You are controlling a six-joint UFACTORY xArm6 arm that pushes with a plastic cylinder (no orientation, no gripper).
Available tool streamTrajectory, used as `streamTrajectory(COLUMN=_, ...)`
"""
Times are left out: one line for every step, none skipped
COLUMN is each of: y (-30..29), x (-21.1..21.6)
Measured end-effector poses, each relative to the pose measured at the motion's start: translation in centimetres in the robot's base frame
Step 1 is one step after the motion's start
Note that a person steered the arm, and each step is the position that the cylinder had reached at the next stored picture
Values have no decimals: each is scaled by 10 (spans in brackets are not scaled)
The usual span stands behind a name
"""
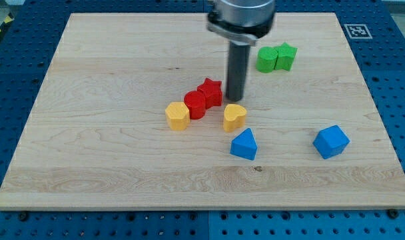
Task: Push the yellow hexagon into the yellow heart
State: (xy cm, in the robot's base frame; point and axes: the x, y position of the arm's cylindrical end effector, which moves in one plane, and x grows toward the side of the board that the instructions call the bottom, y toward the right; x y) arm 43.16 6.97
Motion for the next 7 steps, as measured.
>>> streamTrajectory(y=25, x=43)
streamTrajectory(y=9, x=81)
streamTrajectory(y=-9, x=81)
streamTrajectory(y=-11, x=77)
streamTrajectory(y=-21, x=88)
streamTrajectory(y=-71, x=94)
streamTrajectory(y=-150, x=94)
